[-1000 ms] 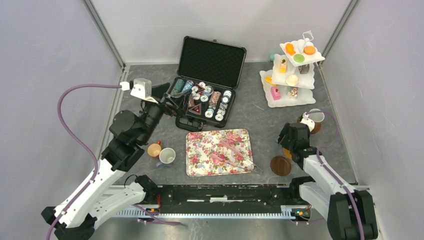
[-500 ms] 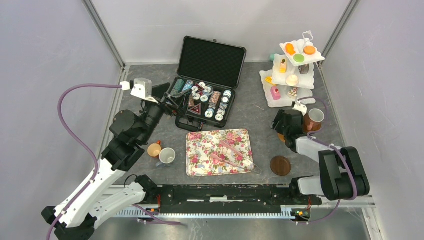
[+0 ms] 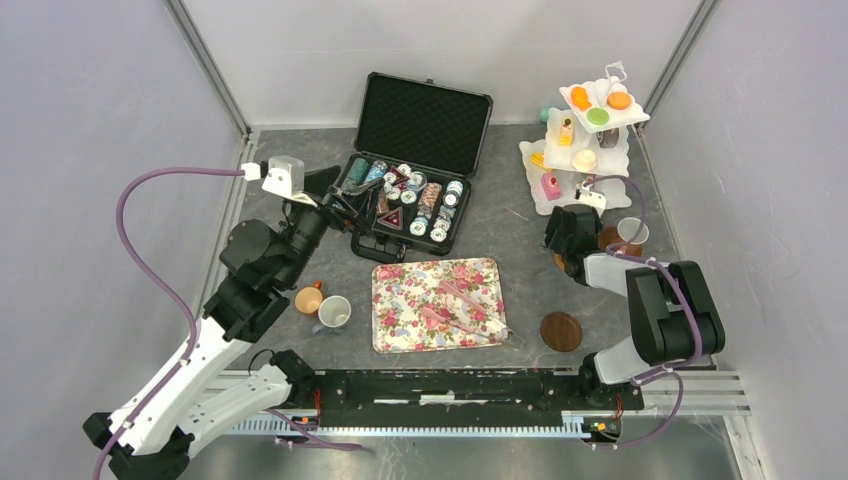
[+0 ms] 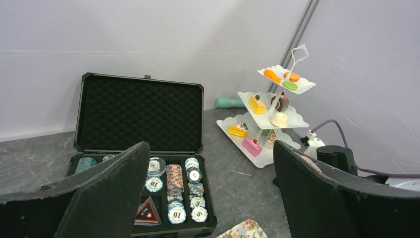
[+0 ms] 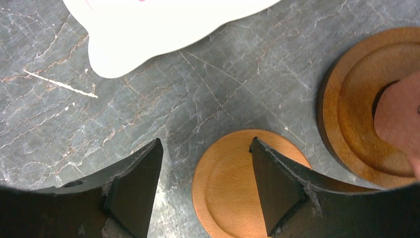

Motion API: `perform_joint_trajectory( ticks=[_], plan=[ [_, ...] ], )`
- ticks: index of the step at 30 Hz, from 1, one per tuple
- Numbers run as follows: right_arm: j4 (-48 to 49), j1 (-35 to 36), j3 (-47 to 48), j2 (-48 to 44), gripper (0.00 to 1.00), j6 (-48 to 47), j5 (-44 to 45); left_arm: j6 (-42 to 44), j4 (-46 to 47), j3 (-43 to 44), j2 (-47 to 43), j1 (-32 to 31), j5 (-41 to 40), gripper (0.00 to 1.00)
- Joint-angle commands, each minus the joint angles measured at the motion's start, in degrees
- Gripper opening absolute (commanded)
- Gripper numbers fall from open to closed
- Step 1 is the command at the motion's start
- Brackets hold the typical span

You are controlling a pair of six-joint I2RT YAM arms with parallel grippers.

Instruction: Serve the afternoon tea

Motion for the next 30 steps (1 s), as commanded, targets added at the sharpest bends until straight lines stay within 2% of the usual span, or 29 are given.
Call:
perform_joint_trajectory(
  ticks=[1,5,9,15,20,25,30],
  plan=[
    [0.1,0.0,4.0,1.3,0.73,-3.0,2.2,-0.4,1.7,0.4,-0.3,-0.2,-0.4,1.00],
    [-3.6,0.8,6.5,-2.2,0.75,-5.8,1.9,-0.4,1.7,0.4,-0.3,-0.2,-0.5,1.00],
    [-9.7,4.6,11.1,-7.7,0.82,-11.5,1.3,-0.5,1.7,0.5,-0.5,-0.2,-0.2,1.00],
    [-13.9,16.5,13.1,-14.0,0.90,-17.5,-3.6,-0.5,1.6,0.5,-0.9,-0.1,-0.5,1.00],
    [-13.0,30.2,13.4,-13.7,0.92,-4.9,-4.4,-0.7,1.5,0.4,-0.9,0.3,-0.9,1.00],
    [-12.5,44.8,19.5,-5.1,0.92,10.6,-2.1,-0.8,1.4,0.4,-1.1,0.5,-2.6,1.00],
    [-15.0,53.9,29.5,4.1,0.93,18.2,-1.4,-0.8,1.2,0.3,-1.5,0.5,-4.1,1.00]
  ],
)
